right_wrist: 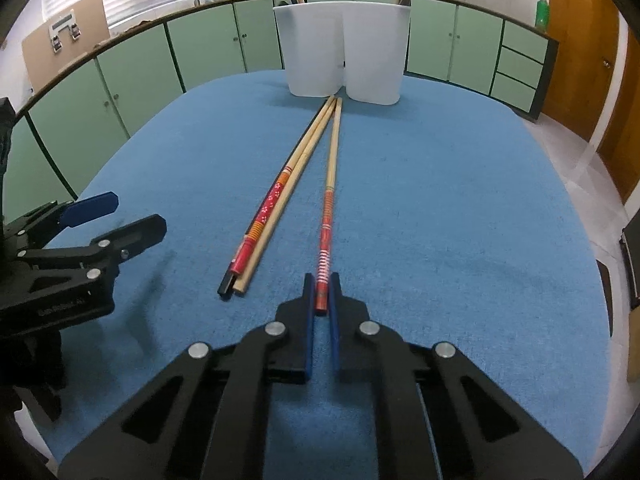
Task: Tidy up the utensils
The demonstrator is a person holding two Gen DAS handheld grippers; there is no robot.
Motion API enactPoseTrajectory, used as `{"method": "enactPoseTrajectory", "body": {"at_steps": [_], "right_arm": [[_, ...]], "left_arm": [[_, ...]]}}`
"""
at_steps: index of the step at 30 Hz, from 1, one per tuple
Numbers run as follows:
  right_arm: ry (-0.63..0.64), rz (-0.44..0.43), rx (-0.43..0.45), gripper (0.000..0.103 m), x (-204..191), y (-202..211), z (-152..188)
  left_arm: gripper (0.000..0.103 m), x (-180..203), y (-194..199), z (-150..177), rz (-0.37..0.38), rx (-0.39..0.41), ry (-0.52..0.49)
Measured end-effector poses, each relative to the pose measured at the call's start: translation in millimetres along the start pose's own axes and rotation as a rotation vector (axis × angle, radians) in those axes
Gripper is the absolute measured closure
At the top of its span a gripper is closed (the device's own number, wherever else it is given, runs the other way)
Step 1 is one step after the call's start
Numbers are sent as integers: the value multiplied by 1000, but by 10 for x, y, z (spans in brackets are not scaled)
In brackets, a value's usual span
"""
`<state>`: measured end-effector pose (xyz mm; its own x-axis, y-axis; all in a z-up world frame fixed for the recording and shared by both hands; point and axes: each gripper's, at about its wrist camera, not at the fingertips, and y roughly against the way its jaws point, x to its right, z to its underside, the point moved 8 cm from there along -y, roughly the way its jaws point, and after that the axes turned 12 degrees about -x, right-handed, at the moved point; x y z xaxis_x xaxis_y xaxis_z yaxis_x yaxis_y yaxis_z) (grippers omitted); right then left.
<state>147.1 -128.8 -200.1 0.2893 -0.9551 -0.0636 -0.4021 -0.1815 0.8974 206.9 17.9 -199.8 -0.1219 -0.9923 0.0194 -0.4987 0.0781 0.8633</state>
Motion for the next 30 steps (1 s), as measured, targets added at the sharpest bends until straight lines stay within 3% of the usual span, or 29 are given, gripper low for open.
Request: {"method": "enactPoseTrajectory", "body": {"at_steps": [12,17,24,27,30], "right_arm": [[-95,54,10,98,508,93,123],[-116,29,11,98,578,81,141],[-126,8,12,98,581,78,152],[-127,7,12,97,596,70,143],[-127,7,11,97,597,72,137]], "left_arm": [[22,511,19,-75,127,0,-49],[23,679,-68,-117,113,-13,-80],[55,747,-217,-128,139,-69,-71],[81,768,-198,-134,194,-66,-68],[89,789,-188,-134,197,-59,-73]]}}
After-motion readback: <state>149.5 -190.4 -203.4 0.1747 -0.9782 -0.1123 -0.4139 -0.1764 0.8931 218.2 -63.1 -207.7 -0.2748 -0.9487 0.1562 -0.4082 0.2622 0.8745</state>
